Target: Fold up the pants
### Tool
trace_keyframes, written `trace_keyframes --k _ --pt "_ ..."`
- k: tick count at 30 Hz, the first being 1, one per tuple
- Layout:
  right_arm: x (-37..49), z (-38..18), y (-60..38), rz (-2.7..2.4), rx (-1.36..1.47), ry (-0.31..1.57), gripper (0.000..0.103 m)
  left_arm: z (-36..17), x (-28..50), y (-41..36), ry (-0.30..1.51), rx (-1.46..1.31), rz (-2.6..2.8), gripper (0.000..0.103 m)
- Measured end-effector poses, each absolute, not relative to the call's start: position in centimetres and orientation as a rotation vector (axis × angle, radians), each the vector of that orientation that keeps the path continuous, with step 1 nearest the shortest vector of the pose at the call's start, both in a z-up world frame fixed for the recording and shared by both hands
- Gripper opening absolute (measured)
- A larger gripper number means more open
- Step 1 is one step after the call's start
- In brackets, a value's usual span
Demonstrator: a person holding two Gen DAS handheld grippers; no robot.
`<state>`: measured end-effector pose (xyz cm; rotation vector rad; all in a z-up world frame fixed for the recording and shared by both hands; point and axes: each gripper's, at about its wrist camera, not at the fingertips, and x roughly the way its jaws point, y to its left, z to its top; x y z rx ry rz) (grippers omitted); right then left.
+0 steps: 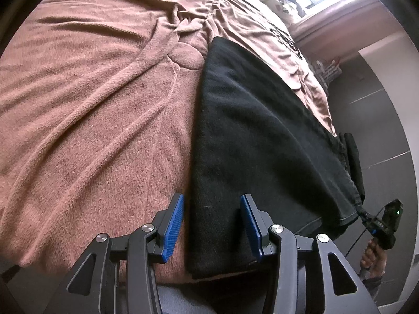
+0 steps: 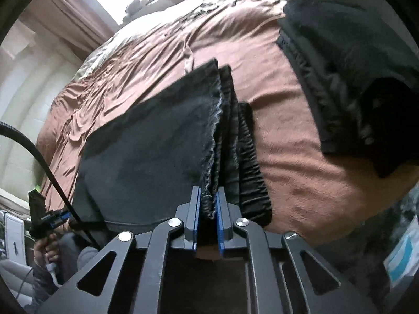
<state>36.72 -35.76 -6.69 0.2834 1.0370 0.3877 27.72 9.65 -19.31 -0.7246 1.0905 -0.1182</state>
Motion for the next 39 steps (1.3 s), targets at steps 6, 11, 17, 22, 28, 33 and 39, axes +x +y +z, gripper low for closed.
trace_keyframes --k 6,11,17,22,28,33,39 --pt "34.5 -5.5 -35.5 0.387 0.271 0.997 0.006 -19.3 27.6 9.7 1.09 -0.725 -0.116 0.047" --pt "34.1 -5.7 -35.2 0.383 0.219 1.004 0.006 -19.3 27.6 9.7 1.094 -0.719 -0.112 0.047" --pt "35.0 -4.9 -34.7 0.396 0.188 1.007 0.006 -19.2 27.6 9.6 1.092 -0.718 -0.111 0.047" --pt "34.2 -3.6 -35.0 0.4 0.211 0.96 0.005 -19.3 27.7 9.5 1.09 -0.728 -0.113 0.047" --pt "32.9 -3.9 -36.1 0.393 0.238 0.95 0.005 -19.3 27.6 9.6 1.09 -0.729 -0.116 0.047" --pt "33.3 -7.2 -37.3 0.404 0.328 1.025 0.007 -19.2 27.6 9.5 1.091 -0.727 -0.115 0.047" --pt "32.0 -8.0 -39.6 0.419 0.507 0.954 0.073 -19.2 27.7 9.4 1.092 -0.728 -0.115 0.047"
